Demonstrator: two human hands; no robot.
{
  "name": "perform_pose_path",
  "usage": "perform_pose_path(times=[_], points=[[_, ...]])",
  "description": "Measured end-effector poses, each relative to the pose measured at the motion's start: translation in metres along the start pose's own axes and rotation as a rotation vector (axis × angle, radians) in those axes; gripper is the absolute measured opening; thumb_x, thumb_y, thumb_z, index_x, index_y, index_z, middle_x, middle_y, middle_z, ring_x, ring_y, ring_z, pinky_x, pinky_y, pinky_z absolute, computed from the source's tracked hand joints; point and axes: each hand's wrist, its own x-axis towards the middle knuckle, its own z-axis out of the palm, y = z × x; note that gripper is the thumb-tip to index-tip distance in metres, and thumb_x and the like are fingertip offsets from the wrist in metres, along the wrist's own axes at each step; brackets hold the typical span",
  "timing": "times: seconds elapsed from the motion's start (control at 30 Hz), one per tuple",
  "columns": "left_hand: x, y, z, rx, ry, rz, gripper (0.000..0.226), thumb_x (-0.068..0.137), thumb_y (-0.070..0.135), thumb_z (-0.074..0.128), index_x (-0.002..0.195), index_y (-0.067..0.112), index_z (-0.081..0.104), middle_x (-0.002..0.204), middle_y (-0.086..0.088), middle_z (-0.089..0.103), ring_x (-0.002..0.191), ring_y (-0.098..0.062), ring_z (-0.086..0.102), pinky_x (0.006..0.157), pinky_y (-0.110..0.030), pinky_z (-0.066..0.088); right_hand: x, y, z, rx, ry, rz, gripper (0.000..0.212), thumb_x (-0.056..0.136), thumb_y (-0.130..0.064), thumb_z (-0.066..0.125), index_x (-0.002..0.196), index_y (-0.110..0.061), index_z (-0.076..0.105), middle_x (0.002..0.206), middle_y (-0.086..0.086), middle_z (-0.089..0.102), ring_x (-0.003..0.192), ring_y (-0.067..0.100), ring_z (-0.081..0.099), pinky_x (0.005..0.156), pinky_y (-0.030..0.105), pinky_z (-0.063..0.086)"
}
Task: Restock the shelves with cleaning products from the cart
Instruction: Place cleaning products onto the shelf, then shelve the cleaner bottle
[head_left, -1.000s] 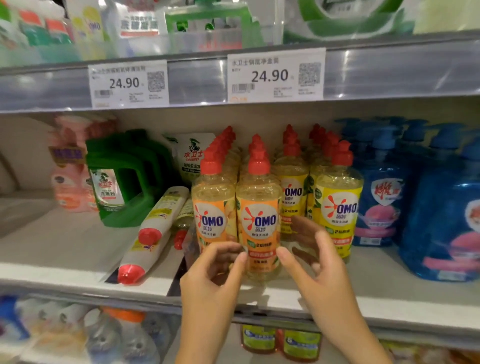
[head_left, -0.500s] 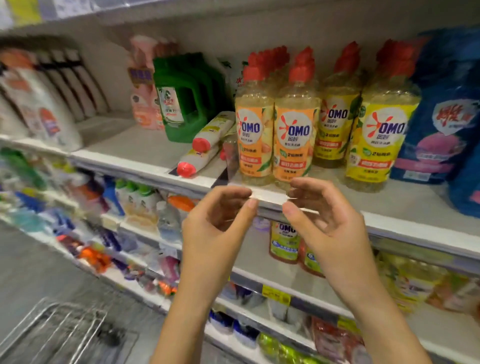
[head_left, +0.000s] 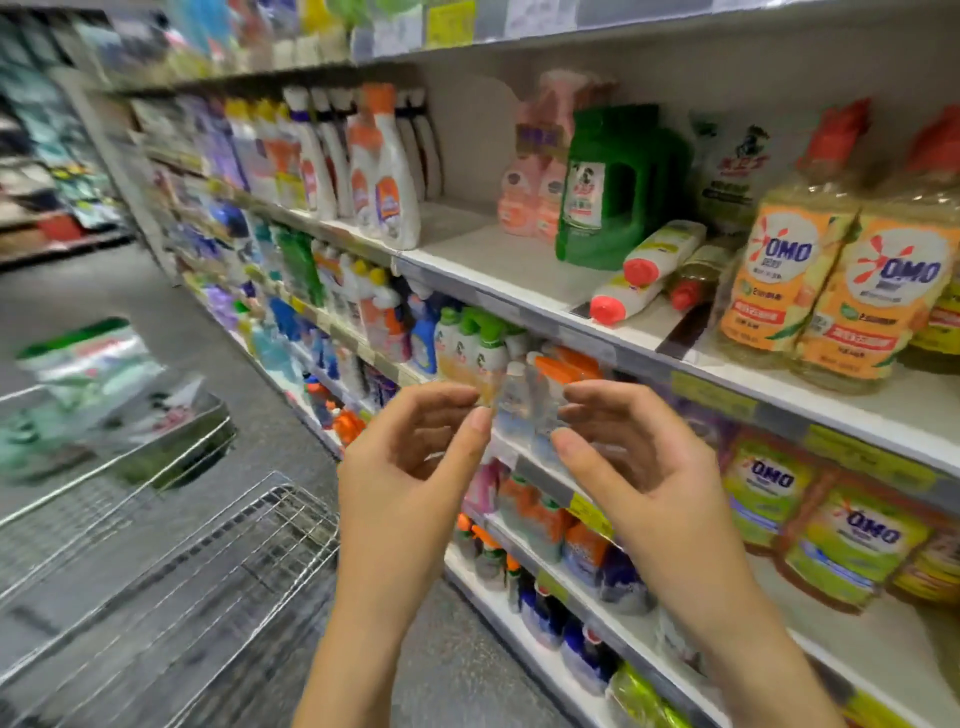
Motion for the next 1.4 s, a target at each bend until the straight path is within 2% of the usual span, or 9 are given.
perform_pose_path(times=[0.1, 0.17, 0.3, 0.37, 0.6, 0.73, 0.87, 1.17, 1.4], points=[[-0.011, 0.002, -0.074, 0.043, 0.136, -0.024, 0.011, 0.081, 0.024, 0.069, 0.09, 0.018, 0.07, 0.083, -0.001, 0.072, 0.08, -0.019, 0.07, 0.071, -0.028, 0.057, -0.004, -0.006, 0.076, 0.097, -0.139, 0.013, 0.021, 0.08, -0.032, 0.072, 0.1, -0.03, 0.066, 0.097, -0.008, 0.07, 0.094, 0.009, 0.066, 0.079, 0.017, 0.051], [-0.022, 0.005, -0.127, 0.067, 0.233, -0.037, 0.007, 0.082, 0.017, 0.07, 0.089, 0.017, 0.07, 0.081, -0.001, 0.072, 0.078, -0.018, 0.069, 0.071, -0.024, 0.056, -0.009, -0.012, 0.131, 0.145, -0.234, 0.015, 0.022, 0.079, -0.033, 0.074, 0.1, -0.031, 0.067, 0.096, -0.008, 0.07, 0.093, 0.009, 0.066, 0.077, 0.016, 0.051], [-0.045, 0.013, -0.236, 0.147, 0.458, -0.056, 0.014, 0.076, 0.027, 0.07, 0.087, 0.019, 0.07, 0.08, 0.002, 0.072, 0.076, -0.012, 0.068, 0.072, -0.024, 0.056, -0.026, -0.027, 0.242, 0.248, -0.446, 0.024, 0.029, 0.075, -0.038, 0.077, 0.102, -0.03, 0.067, 0.101, -0.007, 0.07, 0.092, 0.01, 0.067, 0.073, 0.016, 0.051], [-0.058, 0.013, -0.289, 0.189, 0.558, -0.07, 0.01, 0.078, 0.022, 0.072, 0.088, 0.02, 0.07, 0.079, 0.002, 0.072, 0.075, -0.01, 0.068, 0.069, -0.022, 0.055, -0.036, -0.033, 0.297, 0.278, -0.546, 0.02, 0.028, 0.075, -0.036, 0.076, 0.101, -0.029, 0.068, 0.102, -0.005, 0.071, 0.091, 0.01, 0.067, 0.075, 0.015, 0.051], [-0.097, 0.004, -0.418, 0.247, 0.786, -0.131, 0.012, 0.078, 0.013, 0.074, 0.084, 0.024, 0.072, 0.08, 0.006, 0.072, 0.075, -0.004, 0.066, 0.066, -0.015, 0.052, -0.069, -0.035, 0.432, 0.363, -0.739, 0.121, 0.035, 0.059, -0.036, 0.071, 0.093, -0.027, 0.071, 0.093, -0.002, 0.072, 0.082, 0.006, 0.068, 0.073, 0.015, 0.052], [-0.094, -0.011, -0.453, 0.24, 0.833, -0.159, 0.015, 0.078, 0.01, 0.074, 0.083, 0.024, 0.072, 0.079, 0.008, 0.071, 0.074, -0.001, 0.066, 0.063, -0.01, 0.049, -0.071, -0.027, 0.479, 0.335, -0.868, 0.114, 0.035, 0.061, -0.036, 0.071, 0.096, -0.04, 0.069, 0.096, -0.006, 0.072, 0.086, 0.006, 0.068, 0.074, 0.013, 0.052], [-0.066, -0.037, -0.478, 0.227, 0.818, -0.215, 0.015, 0.078, 0.013, 0.074, 0.085, 0.026, 0.072, 0.083, 0.008, 0.072, 0.08, -0.004, 0.067, 0.068, -0.013, 0.051, -0.052, -0.008, 0.522, 0.312, -0.916, 0.128, 0.038, 0.061, -0.041, 0.071, 0.099, -0.039, 0.068, 0.096, -0.006, 0.072, 0.087, 0.007, 0.068, 0.074, 0.017, 0.054], [0.053, -0.103, -0.565, 0.302, 0.882, -0.272, 0.016, 0.078, 0.014, 0.074, 0.09, 0.024, 0.07, 0.084, 0.01, 0.072, 0.08, -0.003, 0.067, 0.068, -0.011, 0.05, 0.055, 0.054, 0.646, 0.333, -1.004, 0.184, 0.034, 0.059, -0.036, 0.072, 0.092, -0.04, 0.07, 0.094, -0.01, 0.071, 0.086, 0.005, 0.067, 0.072, 0.01, 0.051], [0.108, -0.148, -0.627, 0.291, 1.0, -0.41, 0.017, 0.079, 0.012, 0.074, 0.091, 0.024, 0.069, 0.081, 0.013, 0.071, 0.076, -0.001, 0.067, 0.066, -0.011, 0.05, 0.102, 0.077, 0.755, 0.293, -1.203, 0.189, 0.037, 0.064, -0.038, 0.073, 0.1, -0.031, 0.067, 0.097, -0.011, 0.07, 0.09, 0.006, 0.066, 0.077, 0.014, 0.051]])
